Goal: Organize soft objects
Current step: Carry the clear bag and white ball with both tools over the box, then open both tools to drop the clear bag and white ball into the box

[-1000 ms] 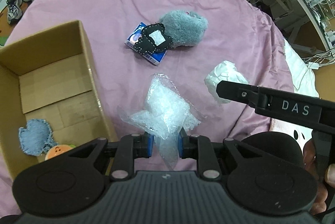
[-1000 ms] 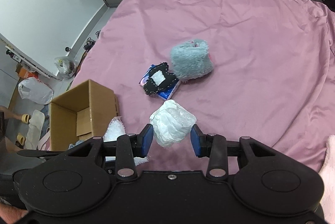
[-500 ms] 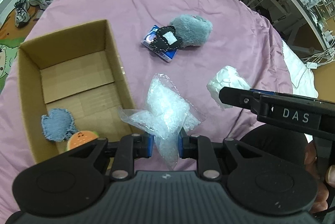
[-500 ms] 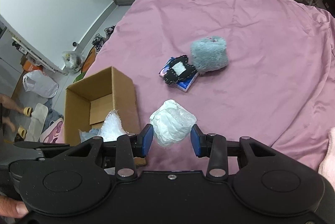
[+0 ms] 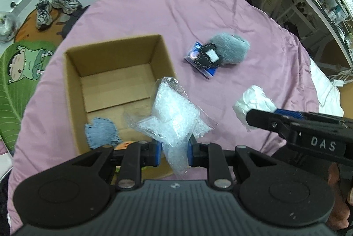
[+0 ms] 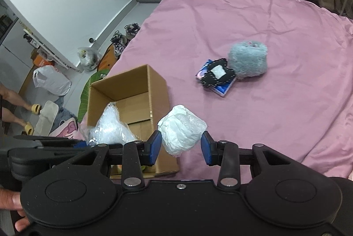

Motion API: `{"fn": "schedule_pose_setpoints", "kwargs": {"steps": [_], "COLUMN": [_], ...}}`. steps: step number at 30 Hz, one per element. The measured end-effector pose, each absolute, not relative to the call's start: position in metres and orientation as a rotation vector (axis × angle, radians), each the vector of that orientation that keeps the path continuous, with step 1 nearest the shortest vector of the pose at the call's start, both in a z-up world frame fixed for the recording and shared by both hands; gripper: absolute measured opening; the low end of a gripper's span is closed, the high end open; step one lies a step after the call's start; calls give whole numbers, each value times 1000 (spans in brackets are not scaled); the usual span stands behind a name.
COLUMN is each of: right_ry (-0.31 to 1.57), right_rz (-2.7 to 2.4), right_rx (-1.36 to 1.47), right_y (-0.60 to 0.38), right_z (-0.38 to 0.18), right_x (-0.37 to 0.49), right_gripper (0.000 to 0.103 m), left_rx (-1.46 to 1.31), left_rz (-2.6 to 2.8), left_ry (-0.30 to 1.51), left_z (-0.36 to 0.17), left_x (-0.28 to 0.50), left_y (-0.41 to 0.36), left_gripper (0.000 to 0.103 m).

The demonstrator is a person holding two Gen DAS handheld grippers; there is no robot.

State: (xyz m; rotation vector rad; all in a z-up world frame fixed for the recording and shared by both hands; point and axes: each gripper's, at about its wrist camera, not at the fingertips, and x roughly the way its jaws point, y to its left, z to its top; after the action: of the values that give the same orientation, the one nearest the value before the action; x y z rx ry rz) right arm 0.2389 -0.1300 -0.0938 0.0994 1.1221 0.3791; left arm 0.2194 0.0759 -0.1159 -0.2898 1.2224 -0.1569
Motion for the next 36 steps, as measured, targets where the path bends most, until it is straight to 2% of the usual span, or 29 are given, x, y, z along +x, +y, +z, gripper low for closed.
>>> {"fn": "schedule_pose_setpoints", "kwargs": {"steps": [27, 36], "right_ry": [1195, 1226], "right_rz": [492, 509], "right_rx": [34, 23], "right_y": [-55, -44], "right_z": [-117, -127], "right_x": [255, 263], "right_gripper": [39, 39], "left_rx": [-314, -268], "left_rz": [-8, 11], "left_ry": [1250, 1285], "left_z": [-154, -162], "left_x": [260, 272], "left_y": [140, 141], "left_gripper": [22, 35]}}
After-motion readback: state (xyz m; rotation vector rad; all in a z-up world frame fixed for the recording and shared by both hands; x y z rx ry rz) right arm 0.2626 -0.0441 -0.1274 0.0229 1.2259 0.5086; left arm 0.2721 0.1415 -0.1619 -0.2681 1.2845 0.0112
